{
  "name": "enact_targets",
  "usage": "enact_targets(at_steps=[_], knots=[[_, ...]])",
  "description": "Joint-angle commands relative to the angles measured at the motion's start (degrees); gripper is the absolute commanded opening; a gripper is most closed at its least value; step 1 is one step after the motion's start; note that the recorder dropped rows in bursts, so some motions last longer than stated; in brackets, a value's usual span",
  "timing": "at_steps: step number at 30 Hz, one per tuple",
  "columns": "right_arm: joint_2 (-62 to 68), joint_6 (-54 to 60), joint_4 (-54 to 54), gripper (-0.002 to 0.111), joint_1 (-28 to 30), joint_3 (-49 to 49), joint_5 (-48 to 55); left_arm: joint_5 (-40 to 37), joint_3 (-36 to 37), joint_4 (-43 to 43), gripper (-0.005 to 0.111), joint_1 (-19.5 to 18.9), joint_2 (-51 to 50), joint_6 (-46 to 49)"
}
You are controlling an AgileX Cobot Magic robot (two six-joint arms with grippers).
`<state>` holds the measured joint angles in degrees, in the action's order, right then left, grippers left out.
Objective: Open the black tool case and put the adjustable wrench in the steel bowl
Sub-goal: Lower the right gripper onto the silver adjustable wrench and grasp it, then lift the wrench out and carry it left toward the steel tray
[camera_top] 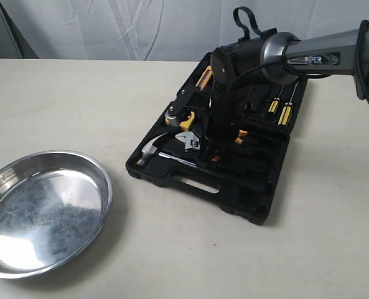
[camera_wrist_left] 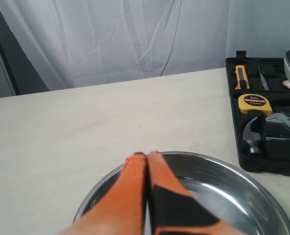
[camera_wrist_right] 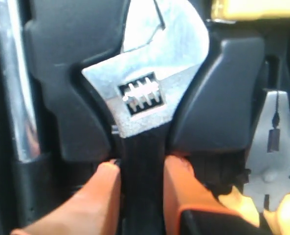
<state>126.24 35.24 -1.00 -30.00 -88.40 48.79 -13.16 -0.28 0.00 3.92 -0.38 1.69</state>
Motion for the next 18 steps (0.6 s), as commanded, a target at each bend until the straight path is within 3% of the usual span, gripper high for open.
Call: enact_targets(at_steps=[1, 13, 18], knots=[[-0.8, -0.8, 1.0, 0.0, 0.3, 0.5, 0.1, 0.3, 0.3, 0.0, 0.0, 0.3, 0.4, 0.0], [-9.5, -0.8, 0.2, 0.0, 0.3, 0.5, -1.5, 0.2, 0.3, 0.0, 0.0, 0.3, 0.4, 0.0], [-9.5, 1.8, -8.5, 0.0, 0.3, 0.5, -2.3, 0.2, 0.3, 0.0, 0.0, 0.3, 0.4, 0.0]])
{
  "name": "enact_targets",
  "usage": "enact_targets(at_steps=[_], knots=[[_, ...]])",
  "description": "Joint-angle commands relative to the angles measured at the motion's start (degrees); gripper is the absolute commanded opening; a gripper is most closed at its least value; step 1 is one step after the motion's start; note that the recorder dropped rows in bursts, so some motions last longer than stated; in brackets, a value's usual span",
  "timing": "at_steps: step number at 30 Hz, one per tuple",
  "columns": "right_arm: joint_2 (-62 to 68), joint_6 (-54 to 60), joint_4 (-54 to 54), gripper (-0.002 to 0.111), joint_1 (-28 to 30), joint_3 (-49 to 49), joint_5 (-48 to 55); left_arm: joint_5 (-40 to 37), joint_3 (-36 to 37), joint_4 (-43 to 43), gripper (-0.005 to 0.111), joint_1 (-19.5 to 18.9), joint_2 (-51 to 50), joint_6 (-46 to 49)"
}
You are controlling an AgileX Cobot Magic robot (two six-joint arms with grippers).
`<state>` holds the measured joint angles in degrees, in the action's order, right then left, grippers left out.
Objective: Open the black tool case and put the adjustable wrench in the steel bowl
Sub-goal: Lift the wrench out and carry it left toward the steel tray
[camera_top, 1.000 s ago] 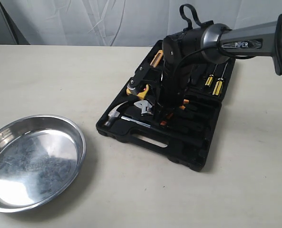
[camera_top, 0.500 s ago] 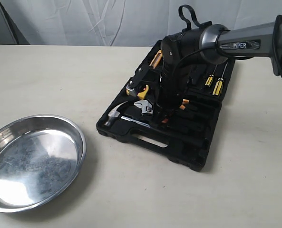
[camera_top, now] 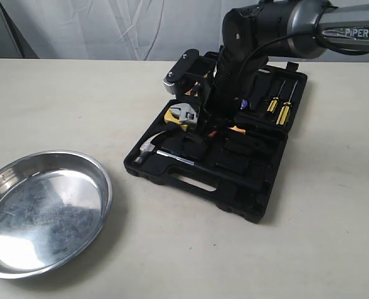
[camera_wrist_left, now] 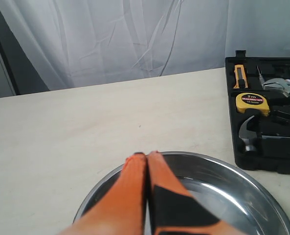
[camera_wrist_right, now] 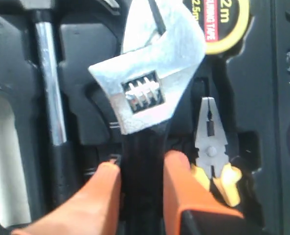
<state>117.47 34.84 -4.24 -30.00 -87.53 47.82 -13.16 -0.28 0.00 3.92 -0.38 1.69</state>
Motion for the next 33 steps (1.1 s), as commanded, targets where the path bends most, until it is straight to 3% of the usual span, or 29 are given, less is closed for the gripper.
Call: enact_targets(at_steps=[1, 9, 18, 33], knots=[[-0.7, 3.3, -7.3, 0.0, 0.3, -0.4, -1.6, 0.2, 0.3, 0.0, 0.0, 0.3, 0.4, 0.0], [-0.7, 11.9, -21.4, 0.0, -4.1, -2.0, -3.6, 0.2, 0.3, 0.0, 0.0, 0.3, 0.4, 0.0], [1.6, 12.0, -21.9, 0.0, -13.7, -9.3, -8.9, 0.2, 0.3, 0.0, 0.0, 0.3, 0.4, 0.0], [11.9, 11.8, -24.1, 0.0, -22.1, -18.1, -8.0, 0.2, 0.3, 0.0, 0.0, 0.3, 0.4, 0.0]])
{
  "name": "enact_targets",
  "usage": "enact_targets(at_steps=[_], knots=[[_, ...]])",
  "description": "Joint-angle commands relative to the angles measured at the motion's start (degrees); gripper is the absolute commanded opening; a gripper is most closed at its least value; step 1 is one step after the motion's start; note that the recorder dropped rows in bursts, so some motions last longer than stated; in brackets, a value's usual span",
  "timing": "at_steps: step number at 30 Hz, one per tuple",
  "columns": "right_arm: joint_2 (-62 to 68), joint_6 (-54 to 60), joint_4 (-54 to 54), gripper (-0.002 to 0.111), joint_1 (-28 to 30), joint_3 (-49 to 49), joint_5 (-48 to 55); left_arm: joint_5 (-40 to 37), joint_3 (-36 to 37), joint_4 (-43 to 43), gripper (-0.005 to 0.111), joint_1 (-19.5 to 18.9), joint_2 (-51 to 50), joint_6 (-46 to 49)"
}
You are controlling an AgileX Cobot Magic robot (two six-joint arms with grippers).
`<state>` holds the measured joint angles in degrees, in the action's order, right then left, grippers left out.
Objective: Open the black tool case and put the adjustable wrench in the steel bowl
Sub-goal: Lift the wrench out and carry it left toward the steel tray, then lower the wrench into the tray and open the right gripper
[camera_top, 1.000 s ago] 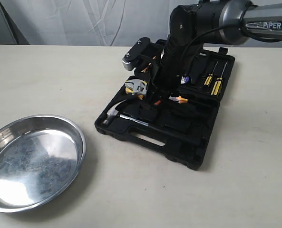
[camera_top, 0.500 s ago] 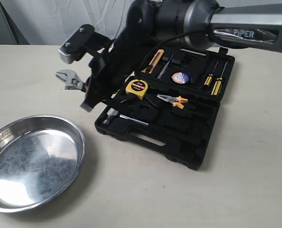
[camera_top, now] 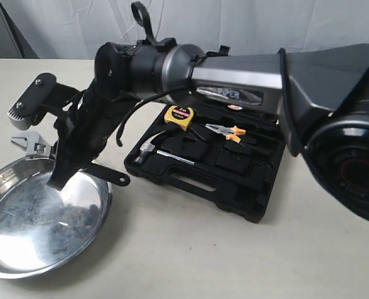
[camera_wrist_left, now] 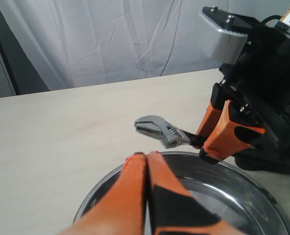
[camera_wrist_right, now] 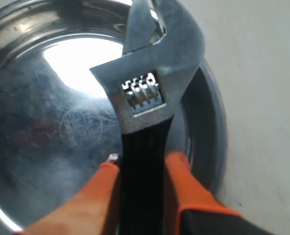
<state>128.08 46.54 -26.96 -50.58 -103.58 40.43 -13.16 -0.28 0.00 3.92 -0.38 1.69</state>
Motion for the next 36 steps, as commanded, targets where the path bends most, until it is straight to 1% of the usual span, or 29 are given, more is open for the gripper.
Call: enact_targets(at_steps=[1, 15, 17, 20, 21, 22, 24, 29, 32, 34, 36], knots=[[1.5, 0.1, -1.9, 0.0, -1.7, -2.4, -0.4, 0.2, 0.3, 0.0, 0.0, 0.3, 0.4, 0.0], [5.5, -0.1, -2.7, 0.001, -4.8, -3.0, -1.2, 0.3, 0.3, 0.0, 0.0, 0.3, 0.4, 0.0], [5.7, -0.1, -3.4, 0.006, -4.8, -3.0, -2.0, 0.3, 0.3, 0.0, 0.0, 0.3, 0.4, 0.0], [5.7, -0.1, -3.4, 0.025, -4.8, -3.0, -3.3, 0.3, 0.3, 0.0, 0.0, 0.3, 0.4, 0.0], [5.7, -0.1, -3.4, 0.035, -4.8, -3.0, -3.6, 0.3, 0.3, 0.0, 0.0, 0.3, 0.4, 0.0], [5.7, -0.1, -3.4, 0.04, -4.8, -3.0, -3.6, 0.3, 0.3, 0.0, 0.0, 0.3, 0.4, 0.0], [5.7, -0.1, -3.2, 0.046, -4.8, -3.0, -3.6, 0.3, 0.3, 0.0, 0.0, 0.3, 0.4, 0.0], [5.2, -0.1, -2.7, 0.046, -4.8, -3.0, -3.7, 0.3, 0.3, 0.0, 0.0, 0.3, 0.4, 0.0], [3.9, -0.3, 0.7, 0.046, -4.8, -3.0, -3.7, 0.3, 0.3, 0.0, 0.0, 0.3, 0.4, 0.0], [2.8, -3.2, 5.3, 0.04, -4.8, -3.0, -3.6, 0.3, 0.3, 0.0, 0.0, 0.3, 0.4, 0.0], [1.3, -9.5, 12.3, 0.026, -4.3, -3.0, -3.3, 0.3, 0.3, 0.0, 0.0, 0.3, 0.4, 0.0]])
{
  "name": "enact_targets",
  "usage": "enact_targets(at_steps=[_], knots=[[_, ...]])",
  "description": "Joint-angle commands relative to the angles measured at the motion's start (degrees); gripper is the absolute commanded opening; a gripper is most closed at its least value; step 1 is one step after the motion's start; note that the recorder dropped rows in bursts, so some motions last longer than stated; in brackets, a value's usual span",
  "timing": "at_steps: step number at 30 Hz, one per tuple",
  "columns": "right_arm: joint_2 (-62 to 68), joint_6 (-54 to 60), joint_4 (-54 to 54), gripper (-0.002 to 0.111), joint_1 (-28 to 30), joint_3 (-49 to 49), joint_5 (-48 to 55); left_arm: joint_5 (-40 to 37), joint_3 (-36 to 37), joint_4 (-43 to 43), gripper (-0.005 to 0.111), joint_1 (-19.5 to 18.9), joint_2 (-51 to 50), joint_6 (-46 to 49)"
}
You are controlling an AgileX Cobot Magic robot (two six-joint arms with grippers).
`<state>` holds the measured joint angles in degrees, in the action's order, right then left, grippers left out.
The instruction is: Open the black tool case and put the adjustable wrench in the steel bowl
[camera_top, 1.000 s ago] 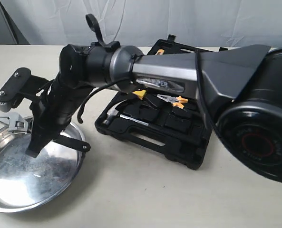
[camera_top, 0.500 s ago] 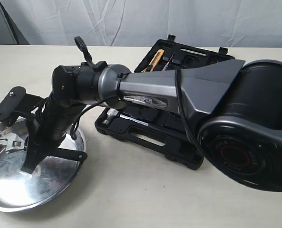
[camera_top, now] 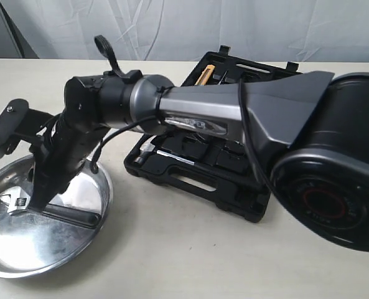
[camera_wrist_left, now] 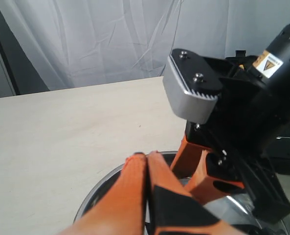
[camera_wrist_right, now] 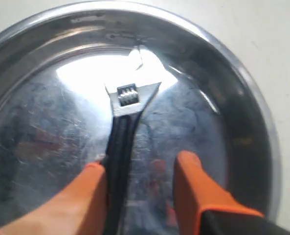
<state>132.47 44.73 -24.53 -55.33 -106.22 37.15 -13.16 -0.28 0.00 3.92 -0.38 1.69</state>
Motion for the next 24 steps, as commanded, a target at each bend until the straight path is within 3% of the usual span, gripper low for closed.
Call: enact_targets(at_steps=[1, 3, 9, 14, 23, 24], knots=[[-3.7, -10.2, 12.2, 0.017, 0.9, -0.4, 0.4, 0.3, 0.3, 0.0, 0.0, 0.3, 0.4, 0.0], [-4.7, -15.3, 16.2, -0.001, 2.6, -0.4, 1.3, 0.3, 0.3, 0.0, 0.0, 0.3, 0.4, 0.0], [-8.0, -19.1, 11.5, 0.0, 12.4, 0.7, 3.0, 0.3, 0.3, 0.0, 0.0, 0.3, 0.4, 0.0], [-15.1, -19.1, 6.7, -0.001, 18.9, 7.8, -1.4, 0.3, 0.3, 0.0, 0.0, 0.3, 0.4, 0.0], [-38.7, -21.0, 6.2, -0.001, 22.2, 39.3, -21.1, 0.3, 0.3, 0.0, 0.0, 0.3, 0.4, 0.0], [-44.6, -22.4, 6.2, -0.001, 22.2, 48.1, -26.8, 0.3, 0.3, 0.0, 0.0, 0.3, 0.4, 0.0]])
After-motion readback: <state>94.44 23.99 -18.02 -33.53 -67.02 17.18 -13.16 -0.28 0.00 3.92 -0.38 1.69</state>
